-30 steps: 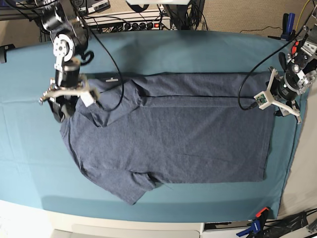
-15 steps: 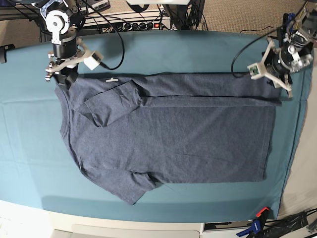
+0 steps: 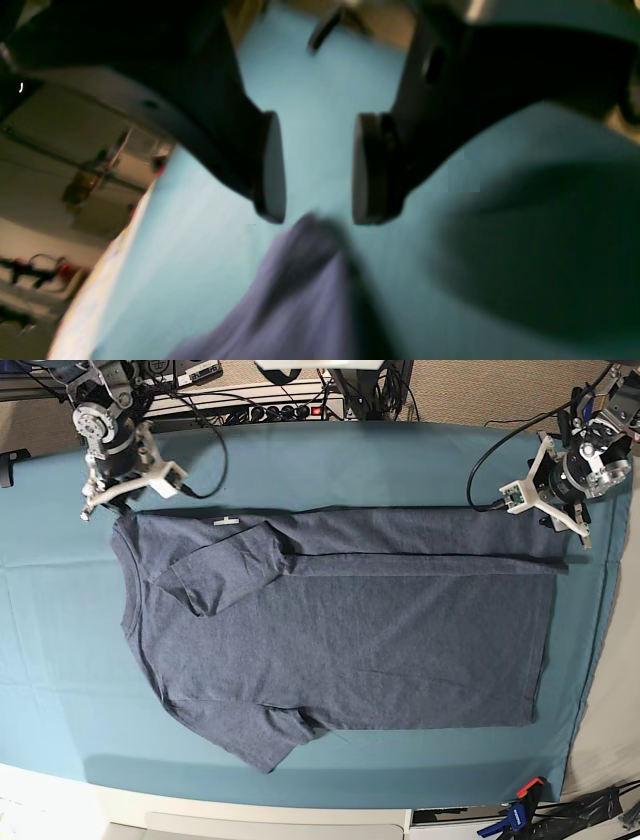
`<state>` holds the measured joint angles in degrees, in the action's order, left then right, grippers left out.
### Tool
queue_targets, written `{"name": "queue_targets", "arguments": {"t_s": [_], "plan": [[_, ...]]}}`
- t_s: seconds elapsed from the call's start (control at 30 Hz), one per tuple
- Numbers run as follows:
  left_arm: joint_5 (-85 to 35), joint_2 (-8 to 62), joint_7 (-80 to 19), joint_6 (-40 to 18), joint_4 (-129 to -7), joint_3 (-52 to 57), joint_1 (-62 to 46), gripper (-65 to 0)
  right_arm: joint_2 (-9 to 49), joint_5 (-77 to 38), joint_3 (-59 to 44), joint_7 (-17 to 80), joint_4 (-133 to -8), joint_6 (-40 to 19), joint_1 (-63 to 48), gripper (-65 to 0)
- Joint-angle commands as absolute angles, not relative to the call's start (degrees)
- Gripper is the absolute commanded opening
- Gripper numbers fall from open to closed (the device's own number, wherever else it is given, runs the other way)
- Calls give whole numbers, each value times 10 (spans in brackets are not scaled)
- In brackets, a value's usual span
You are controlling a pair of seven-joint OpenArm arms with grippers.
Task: Fold the T-shirt properly
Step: 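Open both grippers and lift them off the folded strip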
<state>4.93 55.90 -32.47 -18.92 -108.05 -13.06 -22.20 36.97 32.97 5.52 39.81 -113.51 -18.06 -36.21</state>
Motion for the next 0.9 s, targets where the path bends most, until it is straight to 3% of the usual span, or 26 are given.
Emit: {"name": "queue_targets", "arguments": {"t_s": [0.0,0.87], "plan": [[50,569,-319,-192,-1086,-127,-222,-371,376,338,51,392,-1140,-174,-362,-418],[54,567,-315,-191,-1086,-127,-219,-371,367,324,53,388,-1080,-203,-295,-418]]}}
